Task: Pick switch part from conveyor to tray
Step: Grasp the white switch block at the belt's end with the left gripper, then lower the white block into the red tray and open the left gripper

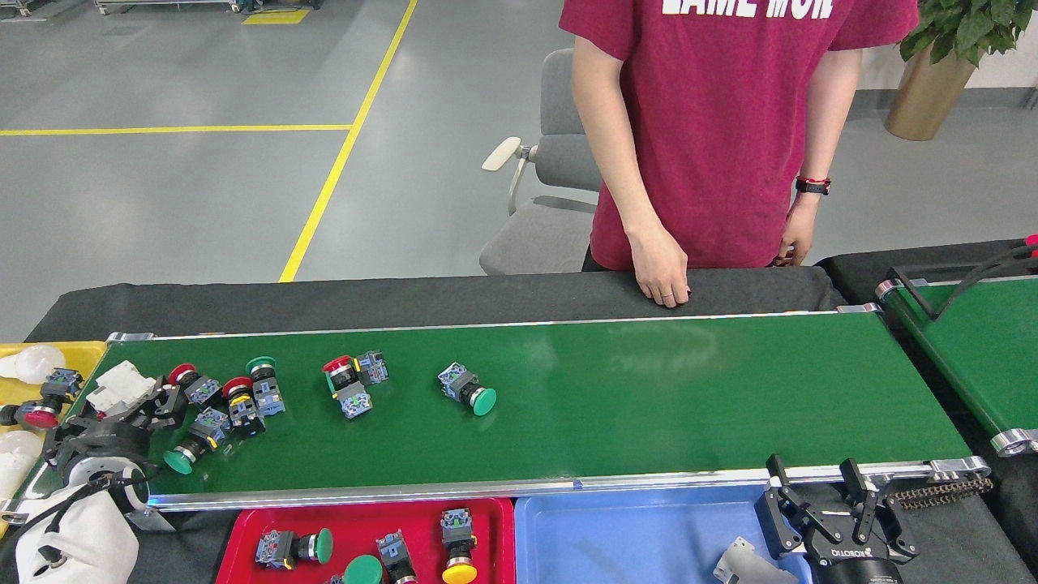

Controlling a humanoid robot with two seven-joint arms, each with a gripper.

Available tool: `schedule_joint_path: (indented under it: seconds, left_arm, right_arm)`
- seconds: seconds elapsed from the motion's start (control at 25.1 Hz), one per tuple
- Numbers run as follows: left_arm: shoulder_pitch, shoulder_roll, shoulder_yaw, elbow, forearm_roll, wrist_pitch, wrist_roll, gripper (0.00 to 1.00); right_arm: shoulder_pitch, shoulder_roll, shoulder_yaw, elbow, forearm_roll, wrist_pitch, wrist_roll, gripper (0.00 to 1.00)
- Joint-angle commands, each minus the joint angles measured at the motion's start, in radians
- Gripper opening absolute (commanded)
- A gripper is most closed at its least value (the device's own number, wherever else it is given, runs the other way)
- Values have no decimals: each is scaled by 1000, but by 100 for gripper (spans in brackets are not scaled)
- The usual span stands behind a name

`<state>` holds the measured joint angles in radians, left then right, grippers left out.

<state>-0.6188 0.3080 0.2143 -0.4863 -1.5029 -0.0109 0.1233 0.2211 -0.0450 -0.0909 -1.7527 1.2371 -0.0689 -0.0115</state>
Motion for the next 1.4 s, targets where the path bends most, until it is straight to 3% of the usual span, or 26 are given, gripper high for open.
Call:
schedule_joint_path:
  seconds: [0.0,0.36,0.52,0.64,0.92,1.08,1.24,1.36]
  left_arm:
    - [-18,8,-24,29,4,5,44,30]
    - [-12,16,-55,-5,4,-15,76,16]
    - [57,36,-39,-242,9,-218,75,13]
    - [194,54,-38,-483,38,-345,67,12]
    - [568,17,-58,-1028,98,-716,19,12]
    - [675,-64,-206,-1213,89,-764,-82,13]
    - [685,-118,-374,-1250,81,-758,-157,15]
    - [683,-176,-443,-1250,0,-758,-185,17]
  right_arm:
    - [-8,5,0,-11,1,-2,-1,94]
    - [-11,17,7,-11,4,0,-1,94]
    - [-6,19,7,-13,5,0,1,94]
    - [-5,19,7,-13,5,0,-1,94]
    - [-5,19,7,-13,5,0,-1,94]
    - [-5,17,7,-13,5,0,-1,94]
    - [-3,17,7,-13,5,-2,-1,94]
    - [-3,17,7,-13,5,-2,-1,94]
